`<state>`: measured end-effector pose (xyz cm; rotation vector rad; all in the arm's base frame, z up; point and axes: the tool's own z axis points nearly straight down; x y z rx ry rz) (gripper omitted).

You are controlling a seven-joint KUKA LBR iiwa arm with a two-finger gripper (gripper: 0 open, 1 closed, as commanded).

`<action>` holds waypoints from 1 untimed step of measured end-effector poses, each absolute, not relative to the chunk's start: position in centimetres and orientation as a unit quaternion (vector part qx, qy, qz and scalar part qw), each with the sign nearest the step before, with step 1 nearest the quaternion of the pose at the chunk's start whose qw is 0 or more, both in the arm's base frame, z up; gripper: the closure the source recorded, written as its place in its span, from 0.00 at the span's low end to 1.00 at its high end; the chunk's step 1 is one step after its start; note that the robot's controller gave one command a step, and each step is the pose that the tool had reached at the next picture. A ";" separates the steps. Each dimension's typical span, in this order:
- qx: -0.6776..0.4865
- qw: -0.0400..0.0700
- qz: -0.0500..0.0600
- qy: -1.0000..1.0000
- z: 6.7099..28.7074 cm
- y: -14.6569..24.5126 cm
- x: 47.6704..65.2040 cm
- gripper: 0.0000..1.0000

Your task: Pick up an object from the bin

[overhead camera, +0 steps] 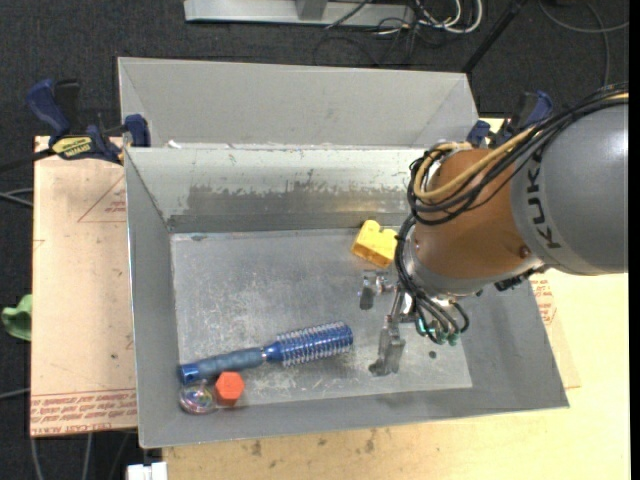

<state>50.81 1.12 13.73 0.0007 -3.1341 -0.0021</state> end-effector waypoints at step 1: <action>-0.019 0.001 -0.001 -1.000 7.7 5.0 53.6 0.00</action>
Offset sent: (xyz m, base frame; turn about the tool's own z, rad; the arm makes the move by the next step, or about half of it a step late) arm 0.0275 0.0356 -0.0564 0.0444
